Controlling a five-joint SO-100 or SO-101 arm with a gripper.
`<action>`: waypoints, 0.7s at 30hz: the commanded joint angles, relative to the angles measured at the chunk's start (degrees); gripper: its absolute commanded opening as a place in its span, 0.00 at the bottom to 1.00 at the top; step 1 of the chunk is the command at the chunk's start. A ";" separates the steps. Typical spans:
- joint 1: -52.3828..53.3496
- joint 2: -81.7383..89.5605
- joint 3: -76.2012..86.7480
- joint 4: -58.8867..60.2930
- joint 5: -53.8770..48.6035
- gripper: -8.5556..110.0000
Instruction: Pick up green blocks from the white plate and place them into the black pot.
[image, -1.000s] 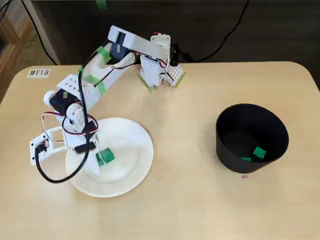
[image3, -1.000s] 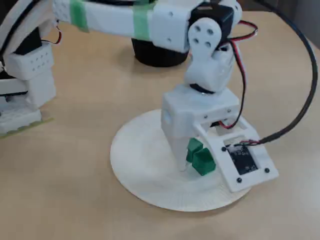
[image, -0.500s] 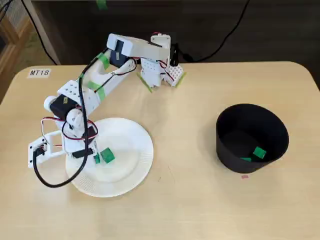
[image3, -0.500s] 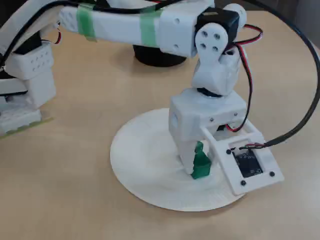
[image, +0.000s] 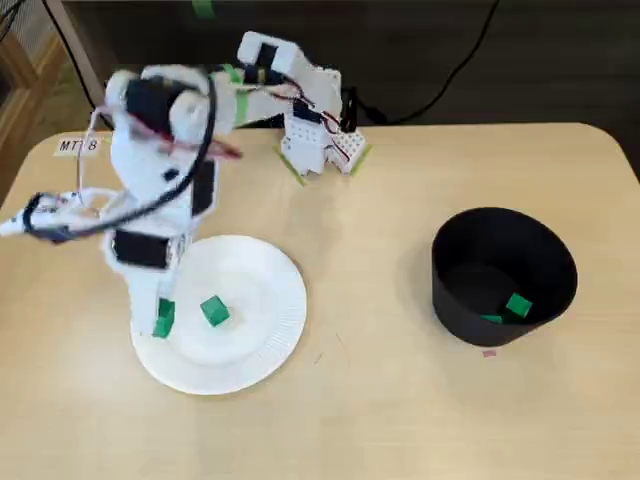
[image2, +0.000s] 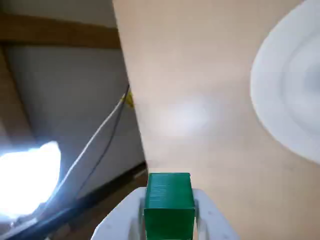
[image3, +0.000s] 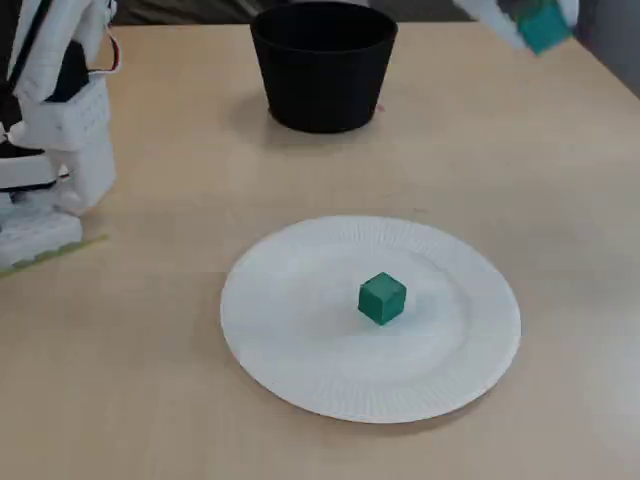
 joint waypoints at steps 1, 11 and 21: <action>-10.90 10.11 2.37 0.18 11.69 0.05; -35.42 27.86 31.29 -0.09 16.26 0.05; -50.45 29.79 47.99 -6.42 16.70 0.05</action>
